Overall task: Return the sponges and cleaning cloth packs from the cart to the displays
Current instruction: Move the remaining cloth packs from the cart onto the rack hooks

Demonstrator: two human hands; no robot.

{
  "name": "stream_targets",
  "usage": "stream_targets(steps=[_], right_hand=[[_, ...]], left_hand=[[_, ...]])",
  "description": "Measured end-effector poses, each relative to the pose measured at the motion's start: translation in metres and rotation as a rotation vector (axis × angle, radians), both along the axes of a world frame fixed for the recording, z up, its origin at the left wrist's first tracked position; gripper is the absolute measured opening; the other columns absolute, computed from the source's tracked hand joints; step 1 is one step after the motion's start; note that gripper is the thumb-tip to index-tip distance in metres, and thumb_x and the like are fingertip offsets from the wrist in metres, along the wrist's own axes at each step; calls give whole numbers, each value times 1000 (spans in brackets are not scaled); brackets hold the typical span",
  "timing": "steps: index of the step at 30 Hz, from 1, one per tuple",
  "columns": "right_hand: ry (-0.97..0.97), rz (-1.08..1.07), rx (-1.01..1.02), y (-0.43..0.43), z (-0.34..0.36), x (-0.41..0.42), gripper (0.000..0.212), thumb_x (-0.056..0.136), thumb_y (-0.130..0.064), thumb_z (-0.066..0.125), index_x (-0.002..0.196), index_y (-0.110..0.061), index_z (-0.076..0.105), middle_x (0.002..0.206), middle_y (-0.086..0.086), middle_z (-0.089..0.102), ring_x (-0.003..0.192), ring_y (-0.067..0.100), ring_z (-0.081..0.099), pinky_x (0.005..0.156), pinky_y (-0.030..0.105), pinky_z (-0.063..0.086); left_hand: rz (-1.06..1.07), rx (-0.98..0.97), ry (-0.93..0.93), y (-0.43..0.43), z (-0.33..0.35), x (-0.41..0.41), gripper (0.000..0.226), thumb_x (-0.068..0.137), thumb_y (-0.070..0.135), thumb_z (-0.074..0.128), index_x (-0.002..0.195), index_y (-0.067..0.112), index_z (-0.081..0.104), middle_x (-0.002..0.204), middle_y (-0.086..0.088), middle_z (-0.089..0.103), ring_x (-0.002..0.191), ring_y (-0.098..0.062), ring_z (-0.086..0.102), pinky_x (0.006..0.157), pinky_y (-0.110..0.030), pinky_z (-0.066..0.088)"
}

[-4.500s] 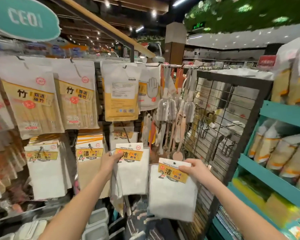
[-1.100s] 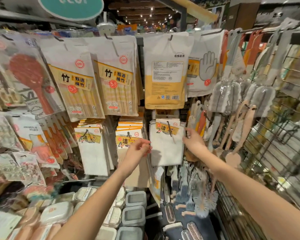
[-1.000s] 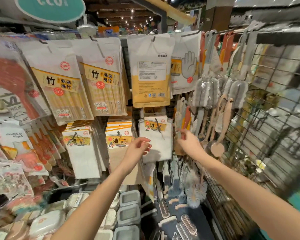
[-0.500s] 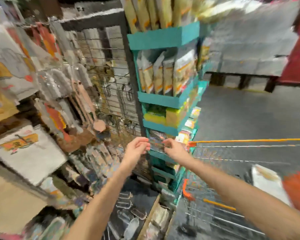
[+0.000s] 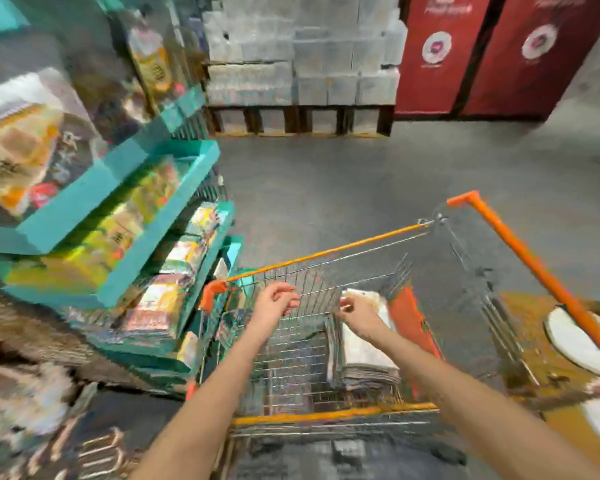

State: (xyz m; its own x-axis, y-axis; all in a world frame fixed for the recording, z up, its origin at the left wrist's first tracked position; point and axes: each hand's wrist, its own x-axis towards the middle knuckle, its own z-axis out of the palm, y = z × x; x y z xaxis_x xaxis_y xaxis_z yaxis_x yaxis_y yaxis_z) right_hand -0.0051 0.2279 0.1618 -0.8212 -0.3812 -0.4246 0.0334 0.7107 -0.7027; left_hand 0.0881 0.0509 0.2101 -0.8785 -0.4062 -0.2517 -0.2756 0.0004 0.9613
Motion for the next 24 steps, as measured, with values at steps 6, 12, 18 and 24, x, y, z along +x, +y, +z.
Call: stream_targets(steps=[6, 12, 18, 24], right_hand=[[-64, -89, 87, 66, -12, -49, 32, 87, -9, 54, 119, -8, 58, 95, 12, 65, 80, 25, 59, 67, 27, 40], [-183, -266, 41, 91, -48, -90, 33, 88, -9, 54, 121, -8, 58, 111, 13, 65, 75, 19, 55, 68, 27, 42], [-225, -550, -13, 109, -91, -126, 22, 90, -9, 53, 110, -7, 63, 103, 6, 60, 91, 16, 53, 72, 21, 41], [-273, -707, -16, 120, -140, -125, 23, 92, -2, 51, 110, 2, 64, 114, 13, 63, 107, 20, 57, 91, 22, 37]], left_hand=[[-157, -122, -148, 56, -52, -67, 15, 93, 3, 51, 97, 16, 58, 89, -7, 66, 74, -10, 61, 64, -14, 46], [-416, -340, -291, 65, -118, -137, 14, 94, 14, 50, 101, 20, 61, 100, -6, 67, 78, -15, 58, 72, -37, 53], [-619, -698, -352, 70, -200, -217, 33, 87, 10, 48, 115, 18, 62, 116, -11, 65, 105, -29, 61, 90, -38, 50], [-835, -1036, -304, 74, -256, -258, 37, 83, 11, 48, 119, 16, 56, 114, -9, 61, 103, -32, 60, 83, -36, 49]])
